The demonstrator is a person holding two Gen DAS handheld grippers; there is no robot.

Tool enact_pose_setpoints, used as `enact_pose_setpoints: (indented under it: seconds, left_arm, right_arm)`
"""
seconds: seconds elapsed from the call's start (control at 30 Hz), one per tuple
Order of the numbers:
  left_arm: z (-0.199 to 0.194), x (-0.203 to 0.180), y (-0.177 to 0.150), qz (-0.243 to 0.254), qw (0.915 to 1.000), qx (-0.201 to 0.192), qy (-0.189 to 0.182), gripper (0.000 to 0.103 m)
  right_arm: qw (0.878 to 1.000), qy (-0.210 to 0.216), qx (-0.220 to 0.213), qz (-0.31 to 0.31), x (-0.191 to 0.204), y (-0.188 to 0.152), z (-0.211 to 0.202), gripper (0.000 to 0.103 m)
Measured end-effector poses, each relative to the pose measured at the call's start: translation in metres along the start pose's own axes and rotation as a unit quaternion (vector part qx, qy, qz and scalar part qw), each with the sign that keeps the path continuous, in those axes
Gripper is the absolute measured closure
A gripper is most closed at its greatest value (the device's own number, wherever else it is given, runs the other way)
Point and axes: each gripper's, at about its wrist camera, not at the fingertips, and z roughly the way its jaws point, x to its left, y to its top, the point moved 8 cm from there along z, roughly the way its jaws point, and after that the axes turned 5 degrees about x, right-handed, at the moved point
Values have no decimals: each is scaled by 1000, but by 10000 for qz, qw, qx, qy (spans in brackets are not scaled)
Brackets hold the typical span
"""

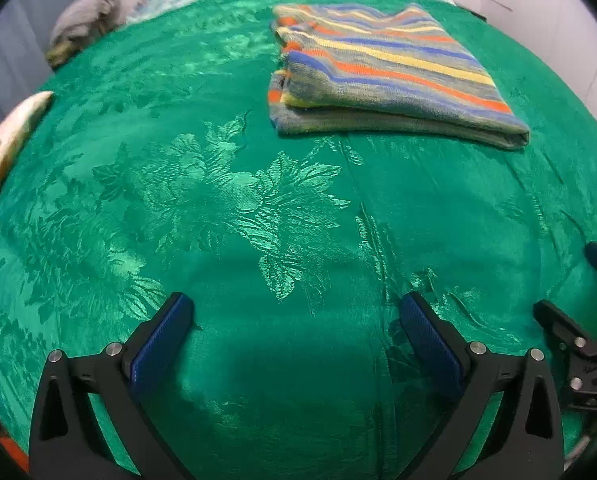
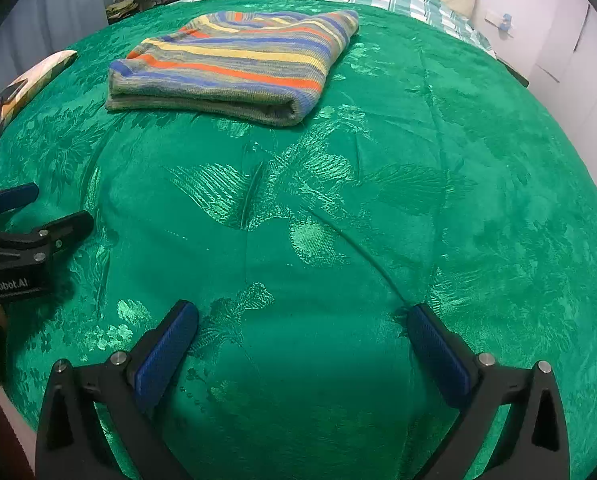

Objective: Fold small clothes

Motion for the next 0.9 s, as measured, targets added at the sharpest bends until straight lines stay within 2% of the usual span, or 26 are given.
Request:
enact_pose_setpoints:
  seconds: [0.07, 0.13, 0.2, 0.27, 0.33, 0.37, 0.4, 0.43, 0.53, 0.6, 0.63, 0.67, 0.7, 0.73, 0.77, 0.8, 0.87, 0.9]
  left_arm:
    - [-10, 4, 8, 110, 9994, 199, -270, 2]
    - [-32, 17, 30, -18, 9981, -114, -609, 2]
    - [-49, 34, 66, -289, 9940, -430, -964, 2]
    - [-50, 42, 101, -496, 9888, -504, -1312, 2]
    - [-41, 42, 138, -618, 9825, -481, -1692, 1]
    - [-28, 43, 159, -654, 9816, -441, -1740, 1]
    - [-16, 45, 170, -691, 9837, -395, -1613, 1]
    - [-1, 47, 181, -741, 9863, -307, -1441, 2]
    - [32, 44, 197, -838, 9862, -57, -1429, 2]
    - [46, 40, 201, -808, 9875, -9, -1355, 2]
    - [50, 38, 201, -769, 9885, -24, -1301, 2]
    - [53, 34, 203, -714, 9893, -74, -1268, 3]
    - [55, 29, 203, -642, 9897, -134, -1275, 17]
    - [55, 24, 204, -545, 9900, -136, -1297, 50]
    - [58, 17, 205, -436, 9892, -29, -1399, 68]
    - [58, 11, 204, -429, 9877, 66, -1505, 82]
    - [51, 7, 208, -375, 9926, -36, -1158, 86]
    - [44, 4, 209, -315, 9945, -121, -989, 87]
  right_arm:
    - [9993, 250, 274, -57, -1, 3, -4, 0]
    - [9965, 708, 436, 18, -10, 12, -15, 0]
    - [9933, 1036, 18, 511, -28, 37, -31, 0]
    - [9822, 1482, -399, 1082, -48, 72, -41, 0]
    - [9601, 2146, -674, 1664, -64, 116, -40, 0]
    - [9507, 2395, -746, 1822, -69, 136, -35, 0]
    - [9445, 2551, -806, 1906, -72, 153, -29, 0]
    - [9411, 2627, -851, 1950, -74, 168, -22, 0]
    - [9364, 2832, -665, 1962, -73, 206, 18, 6]
    - [9304, 3062, -410, 1972, -64, 216, 42, 21]
    - [9262, 3215, -323, 1943, -55, 221, 53, 23]
    - [9235, 3310, -294, 1916, -50, 224, 59, 30]
    - [9252, 3299, -286, 1851, -42, 228, 67, 44]
    - [9352, 3062, -288, 1755, -37, 228, 72, 56]
    - [9515, 2665, -278, 1515, -29, 228, 76, 74]
    - [9670, 2233, -307, 1190, -20, 230, 76, 75]
    - [9896, 1272, -549, 387, -1, 234, 63, 78]
    - [9934, 894, -723, 8, 11, 234, 52, 79]
